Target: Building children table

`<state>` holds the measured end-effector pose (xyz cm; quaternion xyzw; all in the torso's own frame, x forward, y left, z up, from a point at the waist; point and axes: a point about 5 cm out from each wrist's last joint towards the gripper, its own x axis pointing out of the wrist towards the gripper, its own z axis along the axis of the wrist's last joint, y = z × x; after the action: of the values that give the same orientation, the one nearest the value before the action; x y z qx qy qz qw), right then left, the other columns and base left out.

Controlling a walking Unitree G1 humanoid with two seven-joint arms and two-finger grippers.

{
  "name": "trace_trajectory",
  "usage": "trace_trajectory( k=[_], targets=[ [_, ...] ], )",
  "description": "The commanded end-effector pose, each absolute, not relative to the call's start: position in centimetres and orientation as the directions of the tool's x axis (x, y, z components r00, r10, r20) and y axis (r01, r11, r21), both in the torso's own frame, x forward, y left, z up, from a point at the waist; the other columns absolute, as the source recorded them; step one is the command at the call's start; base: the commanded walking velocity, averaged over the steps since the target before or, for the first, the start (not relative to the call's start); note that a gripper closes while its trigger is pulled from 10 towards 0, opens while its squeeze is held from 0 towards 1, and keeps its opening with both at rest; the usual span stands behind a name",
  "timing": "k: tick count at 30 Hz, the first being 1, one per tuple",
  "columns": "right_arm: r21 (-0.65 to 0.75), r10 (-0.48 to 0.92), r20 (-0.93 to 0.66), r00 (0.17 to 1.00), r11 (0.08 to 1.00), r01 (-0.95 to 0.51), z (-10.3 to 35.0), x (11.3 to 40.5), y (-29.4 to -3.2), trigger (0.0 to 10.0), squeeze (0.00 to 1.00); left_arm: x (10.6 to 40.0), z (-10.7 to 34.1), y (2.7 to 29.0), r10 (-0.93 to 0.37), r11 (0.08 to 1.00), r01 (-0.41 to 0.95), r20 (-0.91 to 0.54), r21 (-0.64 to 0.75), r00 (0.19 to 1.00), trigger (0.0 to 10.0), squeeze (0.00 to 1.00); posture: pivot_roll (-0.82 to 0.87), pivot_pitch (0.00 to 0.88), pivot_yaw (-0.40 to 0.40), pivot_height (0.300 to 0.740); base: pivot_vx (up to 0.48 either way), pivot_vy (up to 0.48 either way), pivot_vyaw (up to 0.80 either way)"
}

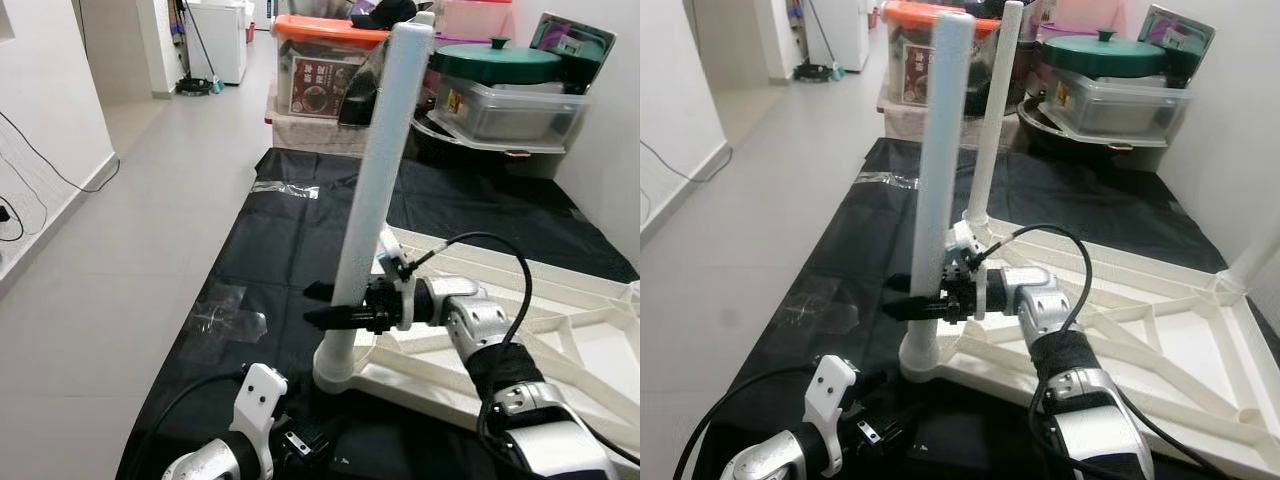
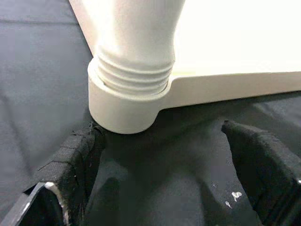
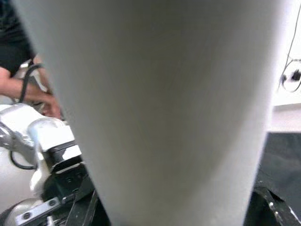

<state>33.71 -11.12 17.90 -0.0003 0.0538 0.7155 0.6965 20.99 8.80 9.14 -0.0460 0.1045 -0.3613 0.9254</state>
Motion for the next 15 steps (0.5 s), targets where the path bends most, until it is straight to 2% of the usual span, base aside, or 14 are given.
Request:
trace_trajectory(
  k=[1,2,3,4,5,6,7,8,9,10,11,13,14,15],
  targets=[
    [0.114,0.990,-0.131,-0.051,-0.036,-0.993,16.8,33.4,-10.7,0.0,0.00,20.8,9.0,8.6,-0.681,0.732,0.660,-0.162,-0.167,0.714,10.0,0.00,0.24,0.000,-0.109,0.740,0.000,0.000,0.00],
    [0.083,0.992,-0.126,0.022,0.033,-0.996,16.5,33.6,-10.6,0.0,0.00,20.9,9.0,8.6,-0.683,0.730,0.662,-0.162,-0.168,0.712,10.0,0.00,0.24,0.000,-0.121,0.740,0.000,0.000,0.00],
    [0.083,0.992,-0.126,0.022,0.033,-0.996,16.5,33.6,-10.6,0.0,0.00,20.9,9.0,8.6,-0.683,0.730,0.662,-0.162,-0.168,0.712,10.0,0.00,0.24,0.000,-0.121,0.740,0.000,0.000,0.00],
    [0.044,0.990,-0.098,0.099,0.104,-0.994,16.5,33.9,-10.5,0.0,0.00,20.9,9.0,8.5,-0.682,0.731,0.661,-0.161,-0.169,0.713,10.0,0.00,0.22,0.000,-0.115,0.740,0.000,0.000,0.00],
    [0.044,0.990,-0.098,0.099,0.104,-0.994,16.5,33.9,-10.5,0.0,0.00,20.9,9.0,8.5,-0.682,0.731,0.661,-0.161,-0.169,0.713,10.0,0.00,0.22,0.000,-0.115,0.740,0.000,0.000,0.00],
    [0.023,0.968,-0.042,0.247,0.248,-0.969,16.8,34.5,-10.6,0.0,0.00,20.9,9.0,8.5,-0.682,0.731,0.660,-0.160,-0.171,0.714,10.0,0.00,0.21,0.000,-0.105,0.740,0.000,0.000,0.00],
    [0.023,0.968,-0.042,0.247,0.248,-0.969,16.8,34.5,-10.6,0.0,0.00,20.9,9.0,8.5,-0.682,0.731,0.660,-0.160,-0.171,0.714,10.0,0.00,0.21,0.000,-0.105,0.740,0.000,0.000,0.00],
    [0.027,0.907,0.011,0.421,0.420,-0.907,17.1,35.2,-10.9,0.0,0.00,20.9,9.0,8.6,-0.683,0.730,0.661,-0.160,-0.173,0.712,10.0,0.00,0.21,0.000,-0.102,0.740,0.000,0.000,0.00],
    [0.027,0.907,0.011,0.421,0.420,-0.907,17.1,35.2,-10.9,0.0,0.00,20.9,9.0,8.6,-0.683,0.730,0.661,-0.160,-0.173,0.712,10.0,0.00,0.21,0.000,-0.102,0.740,0.000,0.000,0.00],
    [0.049,0.803,0.052,0.594,0.592,-0.805,17.2,35.9,-11.3,0.0,0.00,20.8,9.0,8.7,-0.685,0.728,0.663,-0.161,-0.175,0.710,10.0,0.00,0.21,0.000,-0.096,0.740,0.000,0.000,0.00],
    [0.049,0.803,0.052,0.594,0.592,-0.805,17.2,35.9,-11.3,0.0,0.00,20.8,9.0,8.7,-0.685,0.728,0.663,-0.161,-0.175,0.710,10.0,0.00,0.21,0.000,-0.096,0.740,0.000,0.000,0.00],
    [0.100,0.441,0.059,0.896,0.890,-0.445,16.6,36.4,-12.8,0.0,0.00,20.8,8.9,8.8,-0.690,0.724,0.667,-0.164,-0.176,0.705,10.0,0.00,0.20,0.000,-0.088,0.740,0.000,0.000,0.00],
    [0.100,0.441,0.059,0.896,0.890,-0.445,16.6,36.4,-12.8,0.0,0.00,20.8,8.9,8.8,-0.690,0.724,0.667,-0.164,-0.176,0.705,10.0,0.00,0.20,0.000,-0.088,0.740,0.000,0.000,0.00],
    [0.111,0.288,0.041,0.957,0.950,-0.291,16.1,36.1,-13.5,0.0,0.00,20.8,8.9,8.8,-0.691,0.723,0.668,-0.166,-0.176,0.704,10.0,0.00,0.20,0.000,-0.090,0.740,0.000,0.000,0.00]
  ],
)
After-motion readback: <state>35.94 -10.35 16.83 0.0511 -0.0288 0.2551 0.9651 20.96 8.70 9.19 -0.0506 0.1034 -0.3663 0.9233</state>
